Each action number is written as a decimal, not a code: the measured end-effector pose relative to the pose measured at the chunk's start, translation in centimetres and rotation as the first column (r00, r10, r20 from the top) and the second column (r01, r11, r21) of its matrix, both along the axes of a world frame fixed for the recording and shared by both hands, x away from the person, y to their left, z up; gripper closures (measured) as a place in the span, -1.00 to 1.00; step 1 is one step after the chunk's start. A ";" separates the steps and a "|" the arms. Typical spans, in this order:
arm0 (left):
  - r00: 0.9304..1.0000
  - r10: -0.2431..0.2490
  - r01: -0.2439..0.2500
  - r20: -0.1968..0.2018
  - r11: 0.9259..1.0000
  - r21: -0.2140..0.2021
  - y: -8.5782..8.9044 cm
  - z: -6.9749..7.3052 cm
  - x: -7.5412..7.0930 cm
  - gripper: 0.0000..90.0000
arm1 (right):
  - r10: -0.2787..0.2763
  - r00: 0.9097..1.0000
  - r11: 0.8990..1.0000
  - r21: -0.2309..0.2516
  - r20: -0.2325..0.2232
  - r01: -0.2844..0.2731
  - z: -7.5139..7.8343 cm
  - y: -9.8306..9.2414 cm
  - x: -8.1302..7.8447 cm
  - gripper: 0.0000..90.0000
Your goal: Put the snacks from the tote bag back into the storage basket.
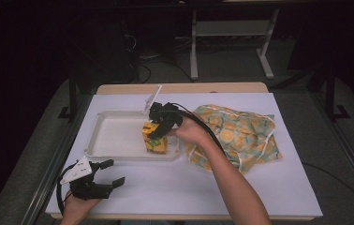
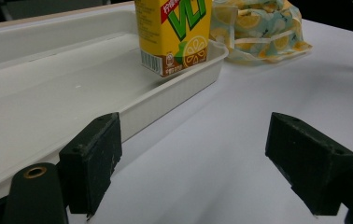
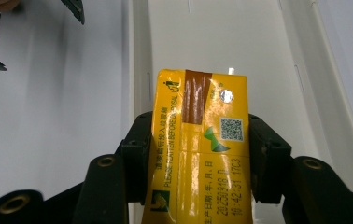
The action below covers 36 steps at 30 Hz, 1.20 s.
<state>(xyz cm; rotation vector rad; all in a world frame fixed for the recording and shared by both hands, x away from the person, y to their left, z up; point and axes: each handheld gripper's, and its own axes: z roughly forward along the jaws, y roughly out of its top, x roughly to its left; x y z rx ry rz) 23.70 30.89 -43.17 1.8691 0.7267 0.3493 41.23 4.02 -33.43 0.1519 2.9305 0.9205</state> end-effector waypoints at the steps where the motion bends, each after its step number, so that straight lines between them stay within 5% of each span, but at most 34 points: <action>1: 1.000 -0.001 0.001 -0.005 1.000 -0.002 0.0 0.0 0.0 -0.59 | 0.000 1.000 1.000 -0.003 0.000 0.000 0.0 0.0 0.0 0.11; 36: 1.000 0.001 -0.001 -0.002 1.000 -0.001 0.0 0.0 0.0 -0.59 | 0.017 1.000 1.000 -0.011 0.006 -0.017 -1.5 0.9 0.2 0.11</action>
